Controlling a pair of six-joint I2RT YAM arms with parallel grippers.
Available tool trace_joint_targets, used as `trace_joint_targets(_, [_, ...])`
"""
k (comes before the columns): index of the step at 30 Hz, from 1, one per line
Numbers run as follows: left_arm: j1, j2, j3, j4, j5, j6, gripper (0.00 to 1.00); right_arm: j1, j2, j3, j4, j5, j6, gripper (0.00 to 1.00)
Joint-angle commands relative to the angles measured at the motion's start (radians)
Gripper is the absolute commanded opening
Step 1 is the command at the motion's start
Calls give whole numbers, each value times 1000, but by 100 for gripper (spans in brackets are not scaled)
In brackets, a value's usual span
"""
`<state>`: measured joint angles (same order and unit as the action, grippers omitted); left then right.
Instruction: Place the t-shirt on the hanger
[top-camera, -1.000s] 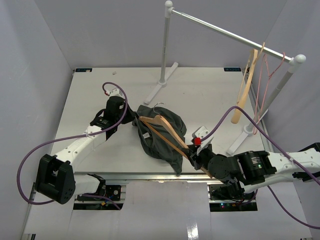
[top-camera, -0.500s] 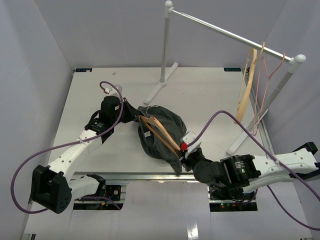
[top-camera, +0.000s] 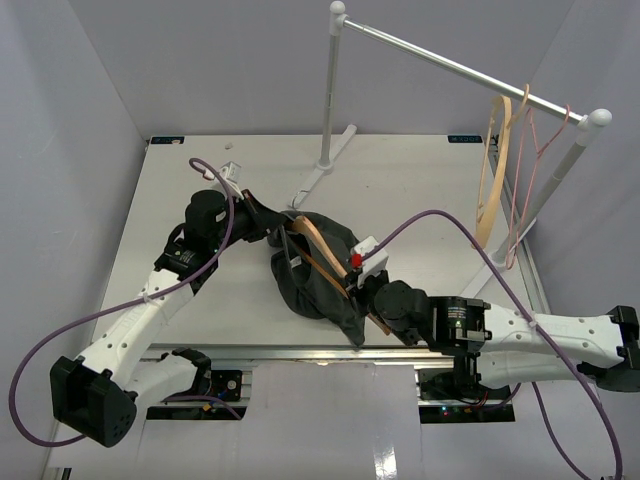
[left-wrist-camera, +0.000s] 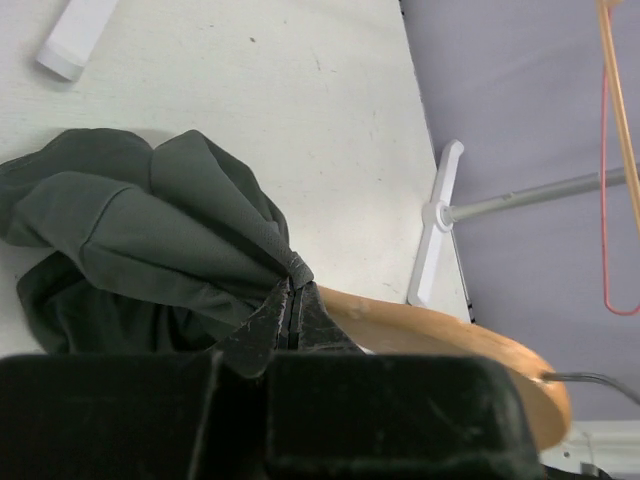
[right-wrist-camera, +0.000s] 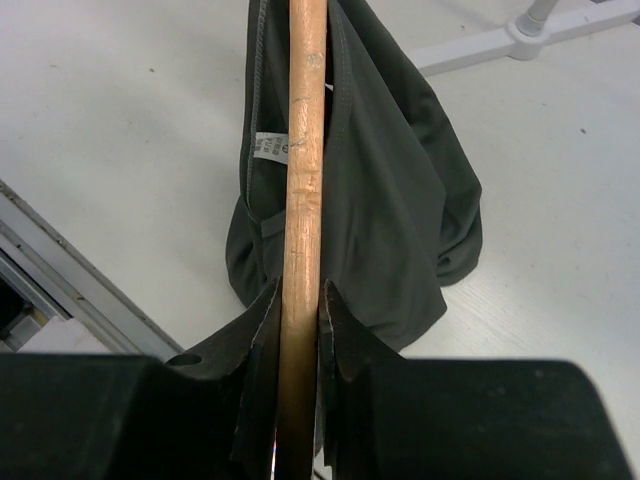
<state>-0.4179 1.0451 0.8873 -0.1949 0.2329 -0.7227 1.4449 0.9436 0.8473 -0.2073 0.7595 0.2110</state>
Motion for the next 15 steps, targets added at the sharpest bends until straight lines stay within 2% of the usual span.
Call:
trace_joint_targets(1, [5,-19,44,25,91,-10,0,-49,3,-65,286,-123,-79,8])
trace_joint_targets(9, [5,-41,56,33,147,-5,0,-85,-39,-252,656,-147,-147,8])
trace_joint_targets(15, [5,-75,61,62,186,7,0,-101,-24,-302,801,-141,-158,8])
